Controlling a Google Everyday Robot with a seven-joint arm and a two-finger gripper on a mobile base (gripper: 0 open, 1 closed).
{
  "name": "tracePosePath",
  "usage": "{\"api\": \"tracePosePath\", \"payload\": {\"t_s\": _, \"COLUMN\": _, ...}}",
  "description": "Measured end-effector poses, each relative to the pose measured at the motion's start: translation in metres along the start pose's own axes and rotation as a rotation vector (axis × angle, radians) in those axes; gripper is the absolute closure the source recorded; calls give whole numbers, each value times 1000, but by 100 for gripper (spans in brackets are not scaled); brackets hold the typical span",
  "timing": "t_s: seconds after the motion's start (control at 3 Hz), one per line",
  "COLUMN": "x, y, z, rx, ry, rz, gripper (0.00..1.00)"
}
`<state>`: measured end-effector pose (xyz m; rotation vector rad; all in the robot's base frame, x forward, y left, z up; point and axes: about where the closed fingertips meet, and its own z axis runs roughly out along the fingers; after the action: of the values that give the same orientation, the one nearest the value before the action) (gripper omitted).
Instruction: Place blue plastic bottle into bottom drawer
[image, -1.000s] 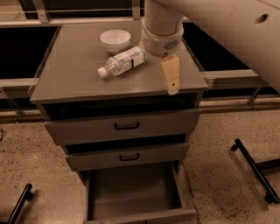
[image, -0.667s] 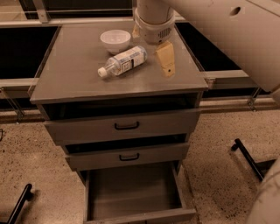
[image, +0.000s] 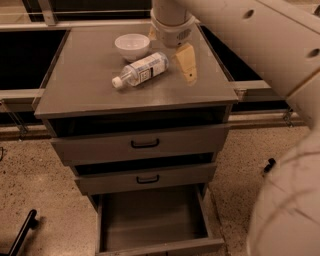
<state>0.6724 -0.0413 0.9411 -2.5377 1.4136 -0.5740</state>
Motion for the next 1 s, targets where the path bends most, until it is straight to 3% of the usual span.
{"api": "tracePosePath", "payload": {"t_s": 0.33, "x": 5, "y": -34, "z": 22, "rx": 17, "ry": 0, "rz": -64, "gripper": 0}}
{"api": "tracePosePath", "payload": {"t_s": 1.0, "x": 4, "y": -83, "z": 65, "rx": 19, "ry": -30, "rz": -128, "gripper": 0}}
